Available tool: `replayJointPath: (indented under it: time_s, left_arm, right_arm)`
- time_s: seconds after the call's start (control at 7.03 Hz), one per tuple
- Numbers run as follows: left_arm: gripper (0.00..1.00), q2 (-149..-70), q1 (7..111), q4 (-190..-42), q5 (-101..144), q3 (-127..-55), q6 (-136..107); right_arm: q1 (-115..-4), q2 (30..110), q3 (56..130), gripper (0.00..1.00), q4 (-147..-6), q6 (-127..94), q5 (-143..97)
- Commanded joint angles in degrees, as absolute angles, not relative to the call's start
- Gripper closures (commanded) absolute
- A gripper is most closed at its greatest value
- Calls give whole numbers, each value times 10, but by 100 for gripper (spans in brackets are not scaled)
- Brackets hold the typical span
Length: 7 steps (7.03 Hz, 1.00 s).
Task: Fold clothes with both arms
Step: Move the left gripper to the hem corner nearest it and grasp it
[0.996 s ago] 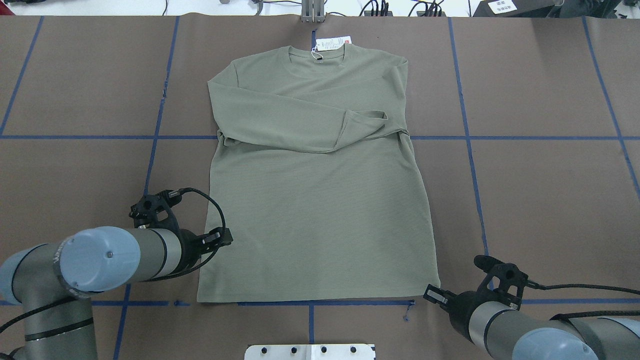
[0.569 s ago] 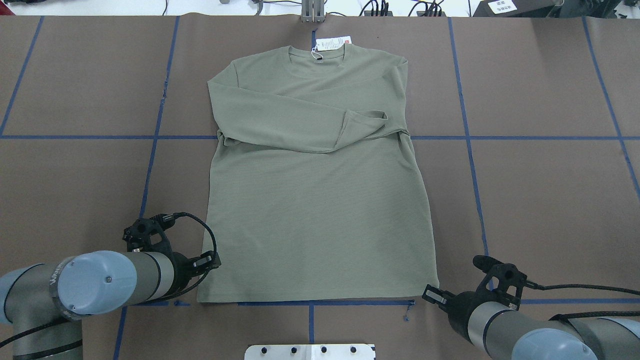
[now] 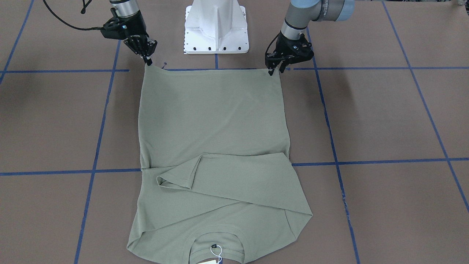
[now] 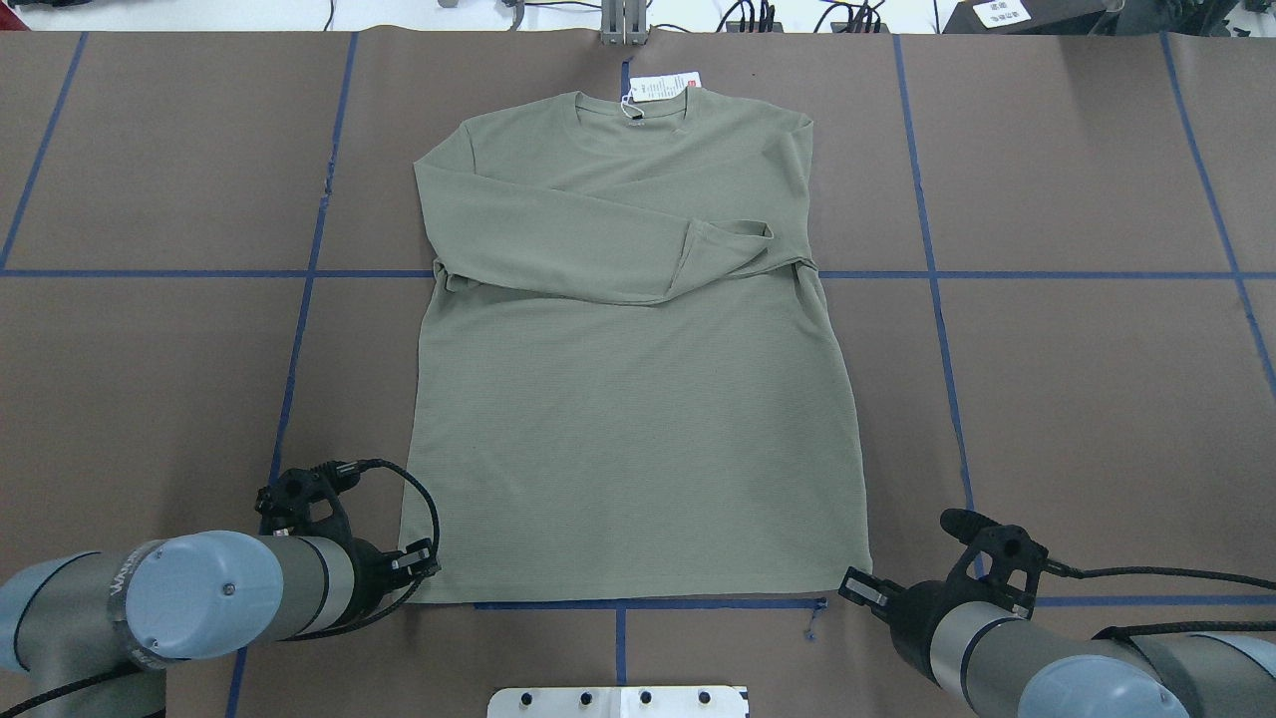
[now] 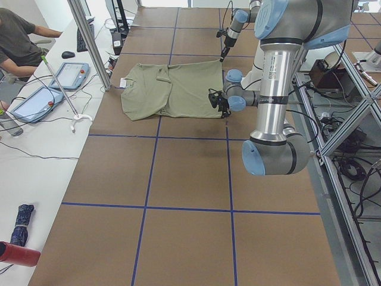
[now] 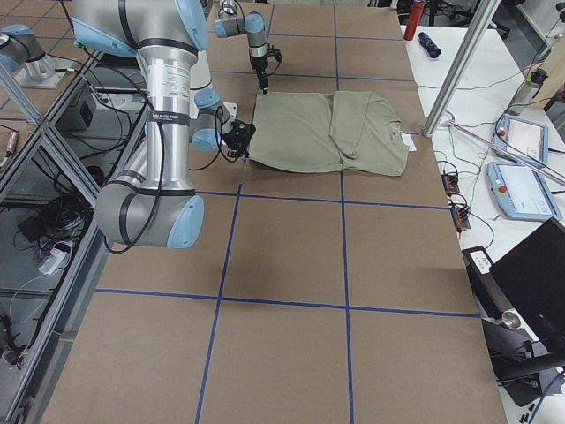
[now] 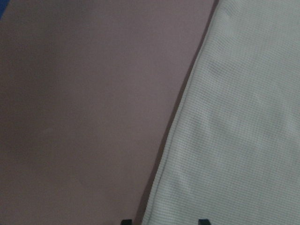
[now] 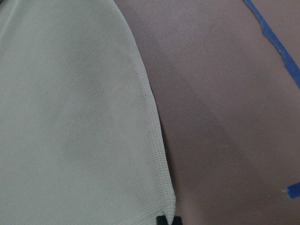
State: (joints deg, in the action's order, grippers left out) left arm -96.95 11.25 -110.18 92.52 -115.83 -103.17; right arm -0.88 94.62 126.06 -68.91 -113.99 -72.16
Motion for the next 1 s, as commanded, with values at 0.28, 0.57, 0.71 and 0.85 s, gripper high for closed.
replayJointPath:
  time_s: [0.28, 0.57, 0.71, 0.85]
  left_arm:
    - [100, -969, 109, -1100, 928, -1159, -1040]
    - [100, -944, 111, -1100, 996, -1206, -1043]
    - [100, -913, 111, -1102, 1046, -1260, -1045]
    - [100, -914, 111, -1102, 1062, -1293, -1055]
  right_arm:
    - [-8, 945, 1261, 100, -689, -1141, -722]
    - [-10, 955, 1294, 100, -690, -1141, -730]
    - [-6, 978, 1312, 100, -689, -1143, -750]
    - [-4, 1006, 1343, 100, -689, -1156, -764]
